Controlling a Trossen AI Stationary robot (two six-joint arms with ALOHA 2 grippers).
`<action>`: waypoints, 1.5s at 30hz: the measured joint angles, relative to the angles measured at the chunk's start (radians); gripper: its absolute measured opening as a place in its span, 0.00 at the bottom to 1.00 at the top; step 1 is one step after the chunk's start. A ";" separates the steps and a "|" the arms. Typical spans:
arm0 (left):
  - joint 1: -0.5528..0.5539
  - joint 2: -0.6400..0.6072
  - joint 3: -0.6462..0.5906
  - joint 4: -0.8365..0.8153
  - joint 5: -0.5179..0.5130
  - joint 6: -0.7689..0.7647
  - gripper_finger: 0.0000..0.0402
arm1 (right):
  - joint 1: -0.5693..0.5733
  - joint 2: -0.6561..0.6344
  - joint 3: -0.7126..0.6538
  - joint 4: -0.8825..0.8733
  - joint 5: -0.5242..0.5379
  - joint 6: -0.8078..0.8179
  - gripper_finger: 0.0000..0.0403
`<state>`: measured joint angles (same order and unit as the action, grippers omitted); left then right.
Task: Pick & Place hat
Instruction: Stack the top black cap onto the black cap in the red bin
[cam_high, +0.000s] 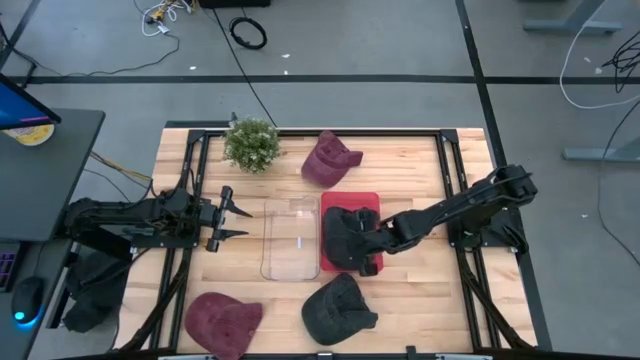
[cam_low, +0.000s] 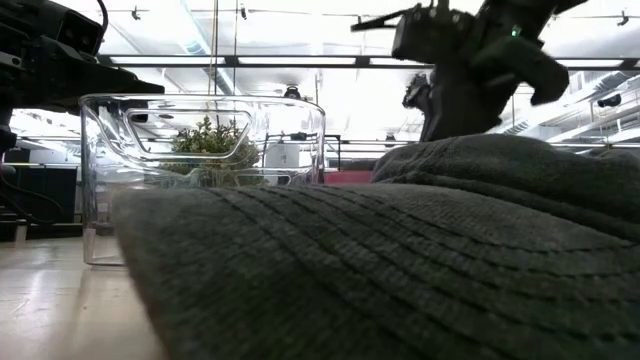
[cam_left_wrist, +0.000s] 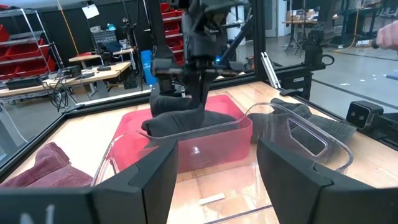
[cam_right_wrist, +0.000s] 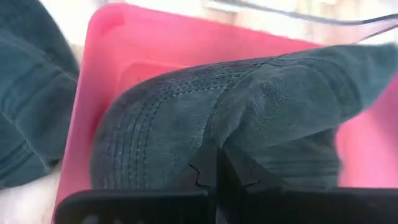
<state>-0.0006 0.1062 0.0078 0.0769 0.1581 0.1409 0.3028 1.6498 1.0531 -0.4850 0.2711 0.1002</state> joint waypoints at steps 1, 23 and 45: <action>0.000 0.000 0.000 0.000 0.000 0.000 0.55 | -0.005 0.014 0.000 0.004 -0.003 -0.003 0.01; 0.000 0.000 0.000 0.000 0.000 0.000 0.55 | -0.063 0.075 0.000 0.041 -0.104 0.083 0.18; 0.000 0.000 0.000 0.000 0.000 0.000 0.55 | -0.038 -0.061 -0.003 0.042 -0.240 0.395 0.40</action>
<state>-0.0005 0.1065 0.0078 0.0770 0.1581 0.1410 0.2652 1.5888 1.0500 -0.4433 0.0309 0.4954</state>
